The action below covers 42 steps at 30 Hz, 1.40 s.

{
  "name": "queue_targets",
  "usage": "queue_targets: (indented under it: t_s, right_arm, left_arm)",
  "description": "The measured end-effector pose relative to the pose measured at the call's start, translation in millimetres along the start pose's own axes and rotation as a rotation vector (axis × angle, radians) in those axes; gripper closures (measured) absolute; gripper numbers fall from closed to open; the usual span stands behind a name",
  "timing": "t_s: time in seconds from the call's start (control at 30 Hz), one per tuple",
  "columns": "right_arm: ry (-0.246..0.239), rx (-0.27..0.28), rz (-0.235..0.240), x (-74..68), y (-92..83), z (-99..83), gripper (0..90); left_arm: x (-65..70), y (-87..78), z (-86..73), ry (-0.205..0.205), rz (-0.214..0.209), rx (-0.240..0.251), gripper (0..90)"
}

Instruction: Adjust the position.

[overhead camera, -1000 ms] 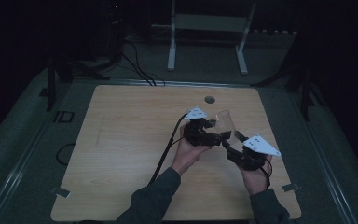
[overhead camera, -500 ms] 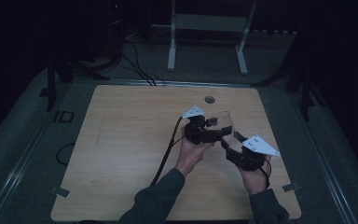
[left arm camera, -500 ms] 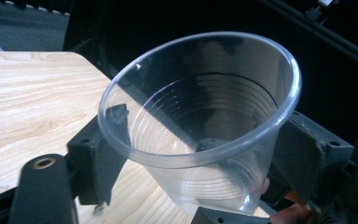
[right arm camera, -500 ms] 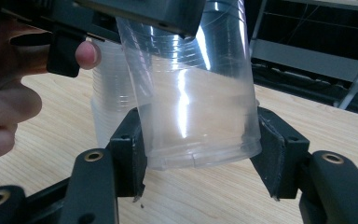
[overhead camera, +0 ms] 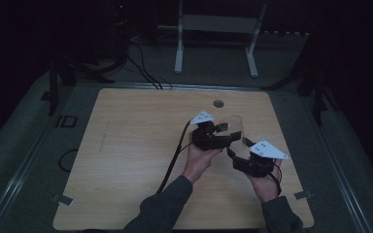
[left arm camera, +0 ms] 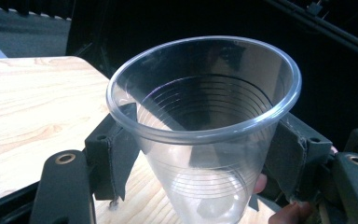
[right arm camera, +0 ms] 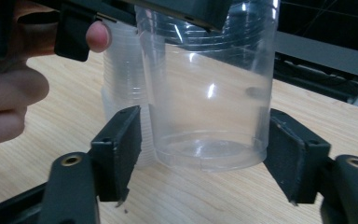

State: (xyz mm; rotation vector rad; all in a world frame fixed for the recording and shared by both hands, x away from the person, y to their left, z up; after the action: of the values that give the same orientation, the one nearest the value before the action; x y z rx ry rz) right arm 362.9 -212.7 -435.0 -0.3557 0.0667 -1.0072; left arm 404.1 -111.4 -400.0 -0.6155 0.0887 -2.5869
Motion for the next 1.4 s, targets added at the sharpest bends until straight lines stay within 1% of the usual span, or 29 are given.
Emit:
queue_targets:
  t_s: [0.17, 0.23, 0.27, 0.3, 0.37, 0.43, 0.5, 0.57, 0.63, 0.73, 0.8, 0.97, 1.07, 1.23, 1.4]
  right_arm:
    - [-0.005, -0.012, 0.027, -0.5, -0.1, 0.4, 27.8]
    - [0.006, -0.015, 0.050, -0.7, -0.7, 0.7, 27.7]
    - [0.008, -0.016, 0.058, -0.3, -0.8, 0.8, 27.7]
    - [0.012, -0.018, 0.066, -0.1, -0.7, 0.6, 27.8]
    - [0.027, -0.030, 0.084, 0.3, -0.3, -0.7, 28.2]
    - [0.032, -0.046, 0.100, 0.7, 1.1, -2.7, 28.2]
    - [0.033, -0.061, 0.109, 0.4, 2.3, -4.7, 28.2]
    - [0.033, -0.068, 0.113, -0.2, 3.5, -5.9, 28.2]
    - [0.038, -0.075, 0.127, -1.2, 5.2, -6.7, 28.3]
    - [0.040, -0.082, 0.135, -2.5, 8.1, -7.9, 29.5]
    - [0.043, -0.080, 0.138, -2.8, 9.3, -8.1, 32.0]
    - [0.060, -0.065, 0.139, -1.1, 10.1, -7.2, 38.5]
    - [0.055, -0.058, 0.137, -1.9, 9.3, -6.7, 40.6]
    - [0.057, -0.043, 0.135, -2.4, 8.3, -6.0, 41.5]
    - [0.055, -0.030, 0.139, -3.8, 7.9, -5.0, 41.6]
  left_arm:
    - [0.8, -0.2, -2.4, 0.050, 0.024, -0.023, 30.9]
    - [1.0, 0.0, -4.5, 0.076, 0.033, -0.040, 30.9]
    - [1.1, 0.4, -5.3, 0.082, 0.036, -0.045, 30.9]
    - [0.5, 0.5, -7.0, 0.103, 0.044, -0.060, 30.9]
    - [0.2, 0.5, -9.2, 0.128, 0.055, -0.077, 30.9]
    - [0.2, 0.8, -10.5, 0.144, 0.066, -0.086, 30.9]
    - [0.3, 0.8, -11.8, 0.170, 0.078, -0.098, 30.9]
    - [1.2, 1.0, -13.2, 0.186, 0.079, -0.109, 30.8]
    - [1.6, 1.0, -14.2, 0.201, 0.086, -0.117, 30.8]
    - [3.0, 1.1, -15.0, 0.203, 0.078, -0.120, 30.8]
    - [3.7, 0.9, -15.0, 0.204, 0.076, -0.121, 30.8]
    - [3.3, 0.2, -13.9, 0.187, 0.065, -0.115, 30.5]
    - [3.6, -0.3, -13.4, 0.182, 0.058, -0.111, 30.0]
    - [5.0, -0.6, -11.5, 0.163, 0.048, -0.093, 28.0]
    - [5.7, -0.7, -8.8, 0.141, 0.051, -0.063, 23.8]
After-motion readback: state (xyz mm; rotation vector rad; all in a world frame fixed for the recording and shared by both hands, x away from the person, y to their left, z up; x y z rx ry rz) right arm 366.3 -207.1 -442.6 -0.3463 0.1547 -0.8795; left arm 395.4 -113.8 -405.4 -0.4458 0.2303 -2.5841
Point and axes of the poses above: each handheld gripper's, and its own axes: y roughly forward along the jaws, z roughly out of its top, x roughly to its right, the point moved 7 cm from there along y, roughly forward along the jaws, and after that the axes turned 2 degrees about x, right-handed, at the moved point
